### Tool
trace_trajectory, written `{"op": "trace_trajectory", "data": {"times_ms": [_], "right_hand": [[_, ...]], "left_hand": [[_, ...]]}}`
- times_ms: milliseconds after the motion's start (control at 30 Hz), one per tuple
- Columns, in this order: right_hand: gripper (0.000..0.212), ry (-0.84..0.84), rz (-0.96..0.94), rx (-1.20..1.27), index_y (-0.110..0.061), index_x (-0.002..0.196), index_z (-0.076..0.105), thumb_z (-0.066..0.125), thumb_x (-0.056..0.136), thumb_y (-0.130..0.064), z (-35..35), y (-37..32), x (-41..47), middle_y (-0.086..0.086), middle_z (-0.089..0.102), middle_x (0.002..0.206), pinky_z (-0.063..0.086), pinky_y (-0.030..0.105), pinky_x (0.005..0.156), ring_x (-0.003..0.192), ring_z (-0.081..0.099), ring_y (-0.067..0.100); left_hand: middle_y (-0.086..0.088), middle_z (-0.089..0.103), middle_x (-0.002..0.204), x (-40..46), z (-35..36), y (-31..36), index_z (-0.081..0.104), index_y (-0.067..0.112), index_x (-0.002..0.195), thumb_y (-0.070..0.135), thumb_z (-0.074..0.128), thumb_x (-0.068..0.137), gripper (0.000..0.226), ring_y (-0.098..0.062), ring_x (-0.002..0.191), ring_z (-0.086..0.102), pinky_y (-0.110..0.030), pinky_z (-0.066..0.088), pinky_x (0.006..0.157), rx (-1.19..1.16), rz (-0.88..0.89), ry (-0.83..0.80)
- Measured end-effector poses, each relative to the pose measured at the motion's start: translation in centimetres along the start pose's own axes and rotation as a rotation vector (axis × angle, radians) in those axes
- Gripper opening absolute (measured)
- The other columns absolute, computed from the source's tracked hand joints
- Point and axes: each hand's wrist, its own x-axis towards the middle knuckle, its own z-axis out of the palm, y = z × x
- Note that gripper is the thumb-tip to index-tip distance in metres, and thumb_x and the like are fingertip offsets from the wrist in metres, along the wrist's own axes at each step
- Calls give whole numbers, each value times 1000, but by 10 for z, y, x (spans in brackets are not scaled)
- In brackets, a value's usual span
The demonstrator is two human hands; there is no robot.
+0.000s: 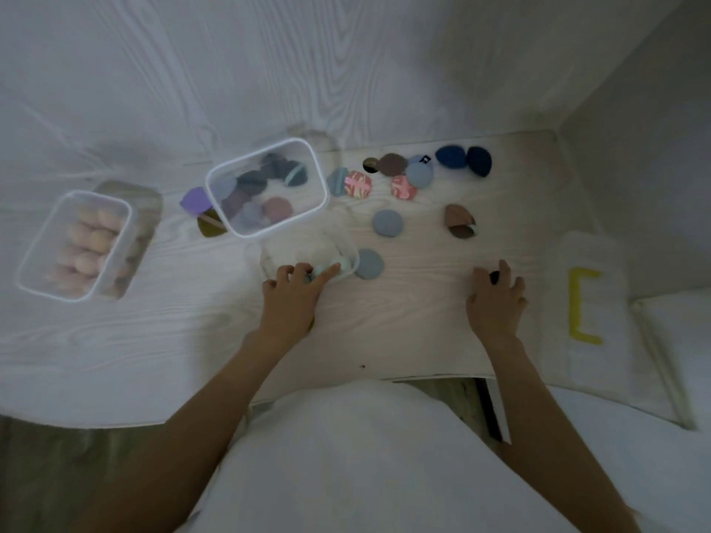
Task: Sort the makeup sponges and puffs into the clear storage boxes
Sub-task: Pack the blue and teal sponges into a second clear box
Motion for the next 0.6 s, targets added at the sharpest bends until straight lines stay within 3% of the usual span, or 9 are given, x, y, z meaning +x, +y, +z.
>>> {"op": "trace_trajectory", "data": {"times_ms": [100,200,267,367,467,600], "right_hand": [[38,35,-47,192,-10,133,45,46,94,-8,-7,3,3,18,35,139,44,43,82,111,44,39],[59,58,-212,649,-9,137,35,65,86,-12,-29,-28,-2,16,45,135,42,38,94,115,49,31],[60,35,-319,824,-8,128,41,74,78,-13,-46,-61,-5,12,46,132,46,32,90,111,53,26],[47,54,-593,706,-8,116,54,75,74,-12,-57,-112,-3,13,38,131,46,22,87,106,47,16],[46,-38,-806,547,-3,121,58,66,76,-3,-49,-151,5,18,42,121,47,34,94,105,47,25],[51,-130,-955,278,-5,132,46,56,82,-1,-41,-185,14,14,46,124,42,36,94,109,43,27]], "left_hand": [[-12,62,101,6,1,7,55,35,125,12,59,80,50,-35,81,59,-40,46,58,0,22,16],[-12,62,101,7,-1,10,55,36,125,21,44,84,45,-34,81,59,-40,46,58,2,10,-8],[-12,62,102,7,-3,10,55,36,125,26,36,87,44,-34,82,58,-40,46,59,-18,2,-17],[-12,62,103,8,-8,9,53,36,126,26,45,89,39,-34,84,58,-40,46,60,-32,18,-17],[-12,63,97,9,-10,9,55,35,123,19,71,78,50,-35,81,59,-41,47,58,-88,39,-20],[-11,64,89,9,-9,8,56,32,117,15,78,70,54,-34,75,60,-39,46,54,-86,44,-10]]}}
